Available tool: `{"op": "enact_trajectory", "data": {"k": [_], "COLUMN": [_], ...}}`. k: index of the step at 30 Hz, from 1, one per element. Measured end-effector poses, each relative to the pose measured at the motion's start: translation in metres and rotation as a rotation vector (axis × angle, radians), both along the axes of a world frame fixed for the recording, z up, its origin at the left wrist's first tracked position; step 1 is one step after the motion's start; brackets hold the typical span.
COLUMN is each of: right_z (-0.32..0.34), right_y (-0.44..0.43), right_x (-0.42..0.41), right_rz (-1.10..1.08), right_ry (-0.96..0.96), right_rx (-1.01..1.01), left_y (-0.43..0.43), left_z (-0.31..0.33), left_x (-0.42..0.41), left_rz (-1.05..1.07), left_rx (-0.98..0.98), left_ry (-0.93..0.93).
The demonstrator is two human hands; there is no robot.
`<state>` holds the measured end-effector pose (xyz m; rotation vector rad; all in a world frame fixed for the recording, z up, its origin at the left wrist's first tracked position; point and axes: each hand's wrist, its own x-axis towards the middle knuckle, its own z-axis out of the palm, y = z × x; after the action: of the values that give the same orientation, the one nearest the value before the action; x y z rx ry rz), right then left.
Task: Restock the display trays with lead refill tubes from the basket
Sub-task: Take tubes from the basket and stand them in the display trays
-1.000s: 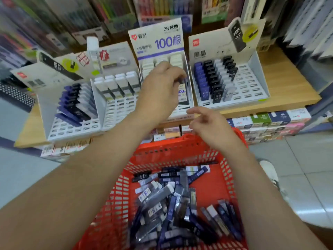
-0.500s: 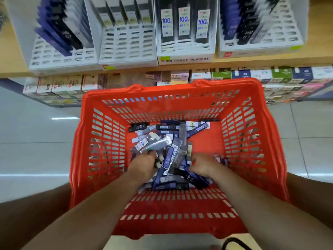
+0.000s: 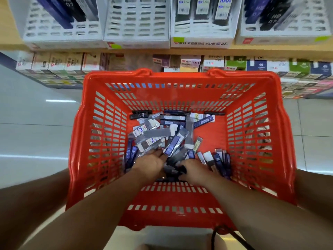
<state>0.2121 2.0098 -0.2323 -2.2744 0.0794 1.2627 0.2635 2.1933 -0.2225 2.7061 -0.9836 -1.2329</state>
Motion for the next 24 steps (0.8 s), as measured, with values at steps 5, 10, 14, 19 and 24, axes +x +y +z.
{"op": "enact_trajectory", "data": {"k": [5, 10, 14, 19, 24], "right_z": [0.011, 0.017, 0.026, 0.034, 0.044], "right_y": [-0.020, -0.045, -0.049, -0.049, -0.048], "right_x": [0.017, 0.030, 0.035, 0.038, 0.038], "right_rz": [-0.212, -0.541, -0.862, -1.106, -1.322], "right_ry": [0.076, 0.150, 0.220, 0.256, 0.319], "right_rx": [0.043, 0.176, 0.389, 0.505, 0.664], "left_y": [0.002, 0.003, 0.015, 0.022, 0.018], "left_z": [0.003, -0.002, 0.001, -0.001, 0.001], "left_x": [0.000, 0.014, 0.018, 0.006, 0.008], "left_rz": [-0.042, 0.061, 0.146, 0.316, 0.280], "left_rx": [0.044, 0.094, 0.090, -0.023, -0.009], "left_ry": [-0.035, -0.001, 0.001, 0.038, 0.016]}}
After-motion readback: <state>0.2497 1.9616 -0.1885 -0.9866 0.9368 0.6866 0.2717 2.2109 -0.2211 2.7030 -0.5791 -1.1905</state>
